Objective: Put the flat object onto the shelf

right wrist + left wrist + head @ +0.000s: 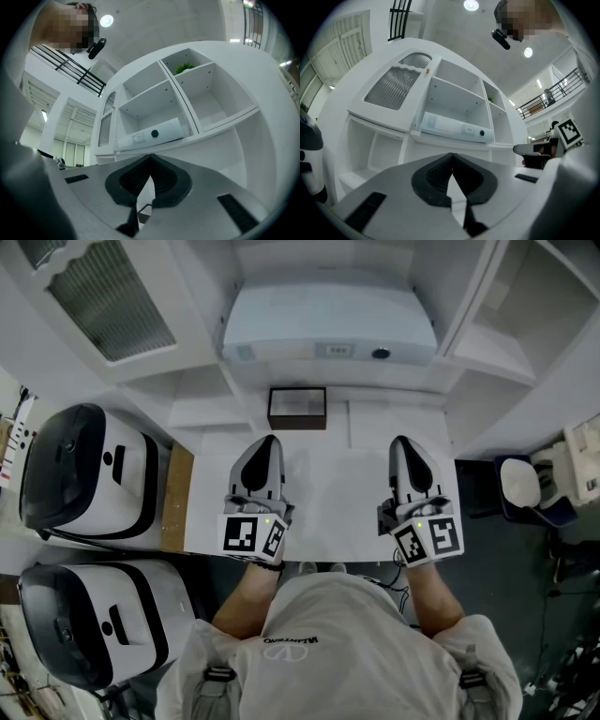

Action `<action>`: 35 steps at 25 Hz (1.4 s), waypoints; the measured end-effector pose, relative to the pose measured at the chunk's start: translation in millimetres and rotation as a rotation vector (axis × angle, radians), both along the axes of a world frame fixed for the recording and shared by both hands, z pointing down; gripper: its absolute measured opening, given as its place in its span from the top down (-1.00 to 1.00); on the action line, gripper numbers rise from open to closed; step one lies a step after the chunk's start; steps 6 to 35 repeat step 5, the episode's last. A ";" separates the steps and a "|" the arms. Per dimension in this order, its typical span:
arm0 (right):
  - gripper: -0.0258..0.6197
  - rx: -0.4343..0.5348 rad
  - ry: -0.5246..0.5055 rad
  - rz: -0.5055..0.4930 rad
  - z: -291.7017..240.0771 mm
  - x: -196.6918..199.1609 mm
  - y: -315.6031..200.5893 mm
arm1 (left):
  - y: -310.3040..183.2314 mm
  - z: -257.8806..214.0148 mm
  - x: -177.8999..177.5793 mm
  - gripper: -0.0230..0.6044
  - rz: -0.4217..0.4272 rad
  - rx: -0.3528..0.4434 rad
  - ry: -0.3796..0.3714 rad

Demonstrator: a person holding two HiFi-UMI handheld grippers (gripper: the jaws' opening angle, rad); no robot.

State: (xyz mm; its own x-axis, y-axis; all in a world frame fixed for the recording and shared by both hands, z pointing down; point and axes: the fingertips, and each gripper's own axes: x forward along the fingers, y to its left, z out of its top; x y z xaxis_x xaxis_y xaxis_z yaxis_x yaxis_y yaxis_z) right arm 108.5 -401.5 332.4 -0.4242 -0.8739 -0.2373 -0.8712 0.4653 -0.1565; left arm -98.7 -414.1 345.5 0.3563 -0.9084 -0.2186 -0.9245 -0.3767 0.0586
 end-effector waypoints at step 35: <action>0.89 -0.003 0.001 0.001 1.3 -0.8 0.0 | -0.3 -0.4 0.5 0.92 0.004 0.001 0.007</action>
